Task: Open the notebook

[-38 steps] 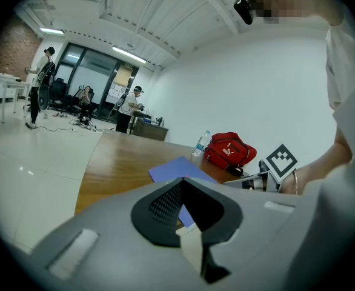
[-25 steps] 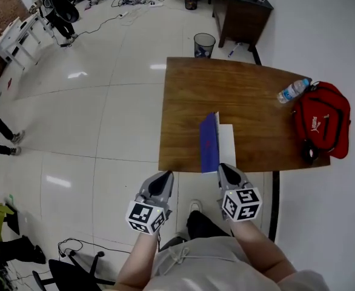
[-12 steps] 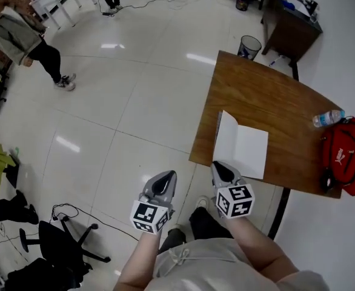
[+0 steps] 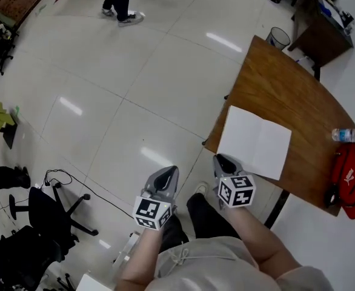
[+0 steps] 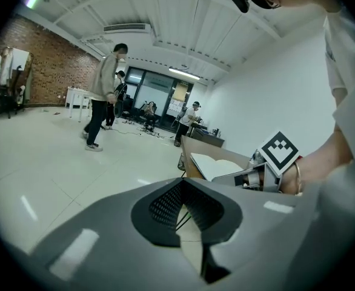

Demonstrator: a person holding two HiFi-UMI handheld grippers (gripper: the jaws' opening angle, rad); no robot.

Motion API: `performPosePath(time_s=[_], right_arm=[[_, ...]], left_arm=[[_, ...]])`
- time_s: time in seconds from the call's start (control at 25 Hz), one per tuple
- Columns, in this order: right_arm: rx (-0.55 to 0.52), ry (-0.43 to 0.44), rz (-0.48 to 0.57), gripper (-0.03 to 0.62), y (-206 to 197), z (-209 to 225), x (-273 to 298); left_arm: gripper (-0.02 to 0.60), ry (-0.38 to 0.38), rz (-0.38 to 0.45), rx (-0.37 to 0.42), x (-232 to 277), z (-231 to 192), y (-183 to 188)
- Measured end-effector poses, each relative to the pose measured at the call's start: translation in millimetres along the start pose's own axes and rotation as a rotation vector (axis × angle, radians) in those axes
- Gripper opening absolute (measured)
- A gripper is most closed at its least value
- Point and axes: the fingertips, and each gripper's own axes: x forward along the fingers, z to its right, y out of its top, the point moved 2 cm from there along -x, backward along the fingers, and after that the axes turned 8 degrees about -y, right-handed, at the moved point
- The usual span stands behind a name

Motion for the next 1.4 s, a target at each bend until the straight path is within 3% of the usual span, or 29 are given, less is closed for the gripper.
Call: performPosePath(time_s=[0.2,0.4,0.52,0.76,1.04,1.4], right_arm=[[0.093,0.033,0.006,0.074,-3,-7,1],[0.12,0.055,0.131,0.095,28,-9,-22],[0.084,0.021,0.218,0.089,50,1,-57],[0.076,-0.107,0.34,0.006,67,22,-132],[0.112,-0.269,0.473,0.006,40,38,-242],[0.139,-0.337,0.552,0.006,-19,-6,-312]], left_arm=[[0.005,0.0,-0.017,-0.023,-8,0,-9],[0.005,-0.028,0.002,0.074,-8,8,16],[0.005,-0.073,0.044,0.148,-3,31,45],[0.005,-0.223,0.101,0.271,2,82,93],[0.005,-0.395,0.125,0.351,-21,161,104],[0.005,-0.508,0.156,0.424,-90,200,104]])
